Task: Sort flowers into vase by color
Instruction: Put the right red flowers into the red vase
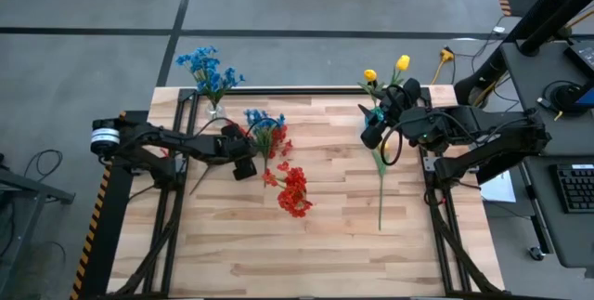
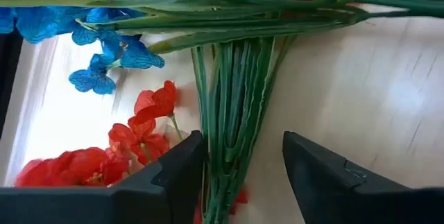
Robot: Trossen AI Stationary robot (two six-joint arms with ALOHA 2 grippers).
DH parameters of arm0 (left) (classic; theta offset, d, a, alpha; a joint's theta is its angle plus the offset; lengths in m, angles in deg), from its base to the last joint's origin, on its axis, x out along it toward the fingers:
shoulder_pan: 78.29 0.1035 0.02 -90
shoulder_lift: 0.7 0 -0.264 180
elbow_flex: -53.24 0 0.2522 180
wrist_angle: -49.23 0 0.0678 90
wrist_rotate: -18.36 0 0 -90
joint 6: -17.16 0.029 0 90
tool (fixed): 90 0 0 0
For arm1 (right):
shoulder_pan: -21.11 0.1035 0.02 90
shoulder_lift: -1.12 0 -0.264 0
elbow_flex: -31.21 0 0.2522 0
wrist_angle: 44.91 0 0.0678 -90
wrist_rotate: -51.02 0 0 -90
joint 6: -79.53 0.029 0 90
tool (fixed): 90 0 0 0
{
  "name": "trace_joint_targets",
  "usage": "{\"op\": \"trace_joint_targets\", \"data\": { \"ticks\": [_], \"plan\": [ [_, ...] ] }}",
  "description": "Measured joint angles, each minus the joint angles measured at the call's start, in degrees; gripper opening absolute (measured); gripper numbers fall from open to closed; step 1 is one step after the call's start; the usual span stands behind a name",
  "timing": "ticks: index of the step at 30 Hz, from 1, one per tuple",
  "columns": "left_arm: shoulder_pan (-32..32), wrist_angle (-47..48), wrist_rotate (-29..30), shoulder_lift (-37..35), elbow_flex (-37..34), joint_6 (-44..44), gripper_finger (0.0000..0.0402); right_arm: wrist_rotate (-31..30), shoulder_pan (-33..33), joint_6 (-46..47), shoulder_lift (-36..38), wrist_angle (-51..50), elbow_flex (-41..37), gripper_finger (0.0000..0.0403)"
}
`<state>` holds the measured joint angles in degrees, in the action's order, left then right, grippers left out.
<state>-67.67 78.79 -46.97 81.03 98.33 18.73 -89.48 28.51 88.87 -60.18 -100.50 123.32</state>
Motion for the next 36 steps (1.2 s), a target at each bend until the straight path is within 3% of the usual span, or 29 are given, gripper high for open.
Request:
{"op": "trace_joint_targets", "data": {
  "ticks": [20, 30, 36],
  "plan": [
    [-0.1, -0.6, 0.3, 0.0, 0.0, -3.2, 0.0010, 0.0, 0.0, 0.0, 0.0, -0.1, 0.0, 0.0208],
    [-1.0, 0.8, 0.2, -5.6, 0.0, -5.7, 0.0002, 0.0, 0.0, 0.0, 0.0, -0.1, 0.0, 0.0208],
    [-1.3, 3.4, -3.9, -12.0, 0.0, -8.4, 0.0001, 0.0, 0.0, 0.1, 0.0, 0.0, 0.0, 0.0208]
  ]
}}
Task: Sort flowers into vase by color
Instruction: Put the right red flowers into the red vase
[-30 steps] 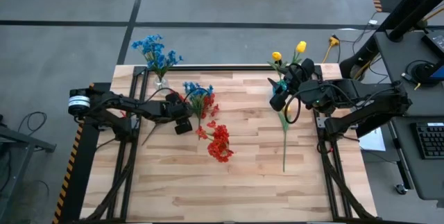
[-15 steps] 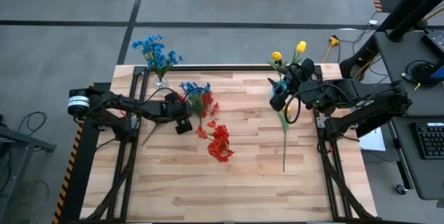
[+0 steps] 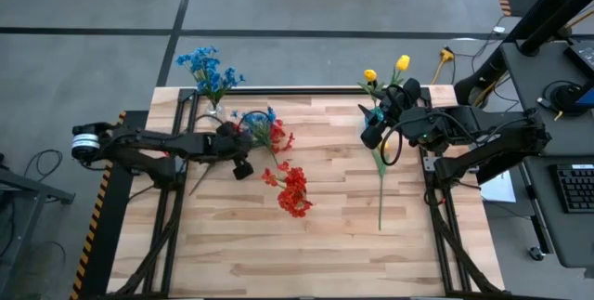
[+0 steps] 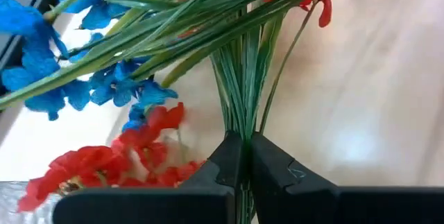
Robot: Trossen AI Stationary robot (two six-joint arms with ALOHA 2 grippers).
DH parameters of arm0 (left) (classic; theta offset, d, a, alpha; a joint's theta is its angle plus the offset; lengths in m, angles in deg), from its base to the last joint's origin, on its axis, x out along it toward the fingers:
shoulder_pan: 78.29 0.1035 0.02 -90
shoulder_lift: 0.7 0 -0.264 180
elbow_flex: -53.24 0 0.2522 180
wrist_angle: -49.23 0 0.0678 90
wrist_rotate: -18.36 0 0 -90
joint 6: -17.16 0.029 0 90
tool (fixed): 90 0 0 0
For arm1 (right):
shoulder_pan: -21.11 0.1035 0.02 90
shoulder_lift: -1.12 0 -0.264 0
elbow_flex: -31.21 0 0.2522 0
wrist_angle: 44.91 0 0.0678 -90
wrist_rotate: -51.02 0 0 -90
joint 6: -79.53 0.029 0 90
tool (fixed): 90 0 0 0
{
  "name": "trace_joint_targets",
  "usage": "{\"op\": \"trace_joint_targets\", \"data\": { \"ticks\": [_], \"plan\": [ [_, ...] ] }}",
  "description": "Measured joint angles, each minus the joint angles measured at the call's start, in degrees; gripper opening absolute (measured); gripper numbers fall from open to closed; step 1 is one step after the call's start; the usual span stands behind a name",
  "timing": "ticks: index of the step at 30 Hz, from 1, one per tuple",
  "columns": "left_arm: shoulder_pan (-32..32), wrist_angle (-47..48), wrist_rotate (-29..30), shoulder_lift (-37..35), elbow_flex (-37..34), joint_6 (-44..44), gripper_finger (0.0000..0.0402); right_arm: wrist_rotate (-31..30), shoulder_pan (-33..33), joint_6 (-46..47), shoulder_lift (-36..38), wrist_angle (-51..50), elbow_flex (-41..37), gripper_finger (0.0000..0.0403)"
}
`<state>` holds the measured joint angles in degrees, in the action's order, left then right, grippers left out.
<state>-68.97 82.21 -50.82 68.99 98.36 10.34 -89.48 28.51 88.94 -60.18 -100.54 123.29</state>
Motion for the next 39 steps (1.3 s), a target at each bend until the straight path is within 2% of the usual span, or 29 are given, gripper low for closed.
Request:
{"op": "trace_joint_targets", "data": {
  "ticks": [9, 13, 17, 21, 24, 30, 39],
  "plan": [
    [0.0, 4.4, -12.9, -9.1, 0.0, -10.6, 0.0001, 0.0, 0.0, 0.0, 0.0, 0.0, 0.0, 0.0208],
    [-0.1, 10.3, -17.4, -11.1, 2.5, -16.3, 0.0001, 0.0, 0.0, 0.0, 0.0, 0.1, 0.0, 0.0208],
    [-0.2, 20.0, -16.4, -12.0, 7.3, -20.3, 0.0001, 0.0, 0.0, 0.0, 0.0, 0.1, 0.0, 0.0208],
    [-0.2, 25.3, -15.2, -12.6, 13.1, -22.2, 0.0001, 0.0, 0.0, 0.0, 0.0, 0.1, 0.0, 0.0208],
    [-0.3, 31.0, -17.5, -12.5, 18.1, -22.2, 0.0001, 0.0, 0.0, 0.0, 0.0, 0.1, 0.0, 0.0208],
    [-0.3, 45.9, -18.0, -11.3, 30.6, -22.2, 0.0001, 0.0, 0.0, 0.0, 0.0, 0.1, 0.0, 0.0208],
    [-0.3, 54.5, -17.9, -11.8, 46.1, -21.6, 0.0003, 0.2, 0.0, 0.0, 0.0, 0.1, 0.0, 0.0208]
  ]
}}
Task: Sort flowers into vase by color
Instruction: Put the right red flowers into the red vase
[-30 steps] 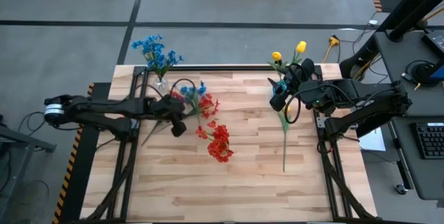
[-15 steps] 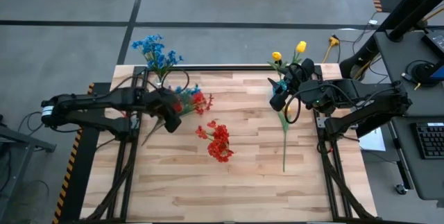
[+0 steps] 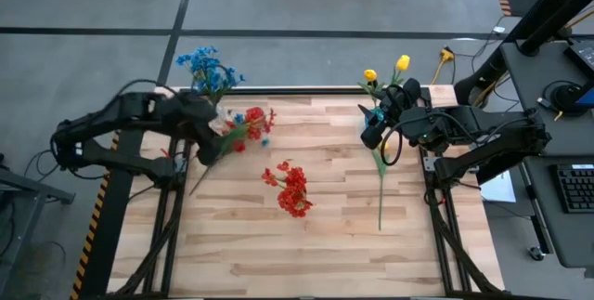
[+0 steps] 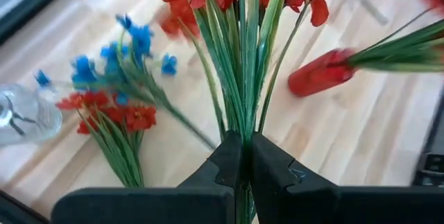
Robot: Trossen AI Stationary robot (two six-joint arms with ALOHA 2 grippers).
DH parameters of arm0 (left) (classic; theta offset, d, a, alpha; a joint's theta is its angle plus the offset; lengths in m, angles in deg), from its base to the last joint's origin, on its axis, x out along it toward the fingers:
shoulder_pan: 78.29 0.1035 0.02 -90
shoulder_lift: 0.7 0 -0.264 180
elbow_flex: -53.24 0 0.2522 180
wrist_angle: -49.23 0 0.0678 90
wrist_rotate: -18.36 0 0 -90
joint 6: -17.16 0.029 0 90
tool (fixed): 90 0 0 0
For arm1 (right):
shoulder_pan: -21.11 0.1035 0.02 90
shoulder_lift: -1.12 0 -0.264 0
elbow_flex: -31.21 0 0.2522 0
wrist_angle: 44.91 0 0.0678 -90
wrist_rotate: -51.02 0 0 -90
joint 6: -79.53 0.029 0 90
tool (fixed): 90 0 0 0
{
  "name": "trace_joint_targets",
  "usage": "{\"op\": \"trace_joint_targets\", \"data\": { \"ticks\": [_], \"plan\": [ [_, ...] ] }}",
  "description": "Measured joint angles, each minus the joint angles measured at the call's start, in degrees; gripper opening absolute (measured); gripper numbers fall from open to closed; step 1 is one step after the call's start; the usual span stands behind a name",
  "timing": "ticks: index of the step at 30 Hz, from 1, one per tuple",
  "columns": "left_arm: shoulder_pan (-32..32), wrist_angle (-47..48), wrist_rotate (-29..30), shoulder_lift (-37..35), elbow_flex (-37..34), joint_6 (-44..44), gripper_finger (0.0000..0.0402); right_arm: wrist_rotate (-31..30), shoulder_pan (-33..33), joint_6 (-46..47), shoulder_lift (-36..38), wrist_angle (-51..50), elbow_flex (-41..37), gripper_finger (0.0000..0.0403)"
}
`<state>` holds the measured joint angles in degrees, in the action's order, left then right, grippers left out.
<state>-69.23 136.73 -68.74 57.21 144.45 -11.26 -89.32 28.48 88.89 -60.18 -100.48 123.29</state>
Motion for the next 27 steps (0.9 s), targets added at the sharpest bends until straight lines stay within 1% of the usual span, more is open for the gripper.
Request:
{"op": "trace_joint_targets", "data": {
  "ticks": [3, 6, 9, 11, 15, 19, 24, 27],
  "plan": [
    [0.0, 0.6, 1.1, -0.8, 3.2, 0.8, 0.0003, 0.0, 0.0, 0.0, 0.0, 0.0, 0.0, 0.0208],
    [-0.1, -0.6, 5.0, -2.3, 4.6, 1.2, 0.0004, 0.0, 0.0, -0.2, 0.0, -0.3, 0.0, 0.0208],
    [-1.2, -4.3, 9.2, -4.7, 3.6, 1.8, 0.0004, 0.0, 0.6, -0.3, 0.0, -1.6, 0.0, 0.0208],
    [-2.5, -9.1, 10.3, -6.7, 1.3, 3.3, 0.0004, 0.0, 1.3, -0.3, 0.1, -2.2, 0.0, 0.0208],
    [-5.8, -24.0, 10.5, -10.8, -5.9, 6.5, 0.0004, -0.2, 4.2, -0.3, 0.3, -2.2, 0.0, 0.0208],
    [-8.1, -41.3, 11.2, -13.2, -13.5, 13.1, 0.0004, -0.2, 7.1, -0.4, 0.5, -1.7, 0.0, 0.0208],
    [-8.8, -65.5, 11.1, -12.2, -21.8, 21.1, 0.0004, -0.2, 10.5, -3.1, -0.3, 2.5, 0.0, 0.0208],
    [-8.8, -76.8, 8.6, -9.7, -25.0, 24.4, 0.0004, -0.2, 12.4, -5.4, -1.6, 5.1, 0.0, 0.0208]
  ]
}}
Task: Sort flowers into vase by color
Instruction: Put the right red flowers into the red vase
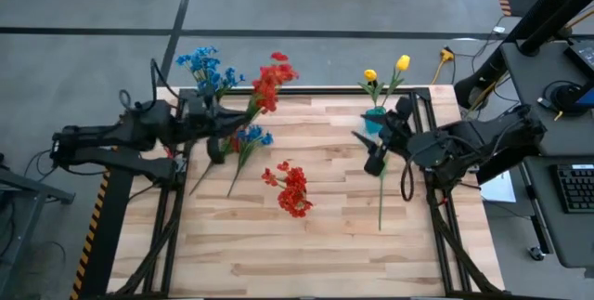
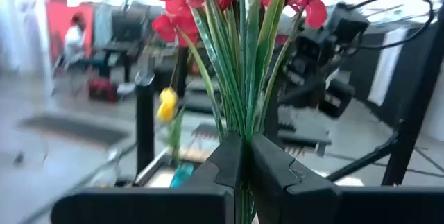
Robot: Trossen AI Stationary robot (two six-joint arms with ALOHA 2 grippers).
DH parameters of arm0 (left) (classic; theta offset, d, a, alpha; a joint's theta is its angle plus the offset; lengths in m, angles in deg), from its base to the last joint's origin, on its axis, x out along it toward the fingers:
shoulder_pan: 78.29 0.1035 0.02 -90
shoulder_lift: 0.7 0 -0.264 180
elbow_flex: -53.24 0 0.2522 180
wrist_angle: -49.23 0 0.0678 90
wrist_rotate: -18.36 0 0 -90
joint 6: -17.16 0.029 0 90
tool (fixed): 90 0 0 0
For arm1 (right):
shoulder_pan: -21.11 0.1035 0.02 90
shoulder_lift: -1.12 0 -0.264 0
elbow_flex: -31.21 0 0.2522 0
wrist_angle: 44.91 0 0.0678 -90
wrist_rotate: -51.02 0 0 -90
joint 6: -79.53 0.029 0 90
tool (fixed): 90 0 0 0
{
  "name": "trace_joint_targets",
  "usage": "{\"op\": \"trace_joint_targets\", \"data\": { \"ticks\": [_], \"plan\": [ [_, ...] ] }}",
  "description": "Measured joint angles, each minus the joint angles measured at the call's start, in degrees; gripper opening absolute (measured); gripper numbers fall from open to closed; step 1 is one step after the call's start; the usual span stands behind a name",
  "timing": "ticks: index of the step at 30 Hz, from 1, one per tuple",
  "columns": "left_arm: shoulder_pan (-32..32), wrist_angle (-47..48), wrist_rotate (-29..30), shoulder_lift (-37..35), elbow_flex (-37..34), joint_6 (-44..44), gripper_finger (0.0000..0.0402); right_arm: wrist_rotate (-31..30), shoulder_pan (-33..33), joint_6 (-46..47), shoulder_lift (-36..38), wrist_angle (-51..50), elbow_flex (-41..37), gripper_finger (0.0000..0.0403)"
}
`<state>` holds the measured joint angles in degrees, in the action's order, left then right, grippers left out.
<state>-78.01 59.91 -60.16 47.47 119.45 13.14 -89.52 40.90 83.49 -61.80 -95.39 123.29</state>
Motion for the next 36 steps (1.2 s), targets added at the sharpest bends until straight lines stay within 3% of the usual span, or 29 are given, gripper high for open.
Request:
{"op": "trace_joint_targets", "data": {
  "ticks": [6, 15, 21, 27, 36],
  "plan": [
    [0.0, -10.2, -1.6, 5.3, -0.7, 4.8, 0.0004, 3.3, 0.7, -8.5, -3.7, 10.8, -0.1, 0.0208],
    [0.0, -10.6, -4.5, 10.0, 2.8, 8.7, 0.0004, 11.8, -1.7, -18.5, -9.9, 32.1, -0.2, 0.0208],
    [0.0, -11.3, -5.0, 11.1, 4.2, 9.5, 0.0004, 14.1, -5.6, -18.6, -12.4, 40.1, -0.2, 0.0208],
    [0.0, -11.7, -5.0, 12.2, 4.3, 10.7, 0.0004, 25.4, -10.2, -13.6, -13.1, 43.7, 0.1, 0.0212],
    [0.0, -15.3, -5.0, 14.2, 4.3, 11.5, 0.0004, 32.9, -16.0, -7.6, -15.2, 47.1, 0.2, 0.0295]
  ]
}}
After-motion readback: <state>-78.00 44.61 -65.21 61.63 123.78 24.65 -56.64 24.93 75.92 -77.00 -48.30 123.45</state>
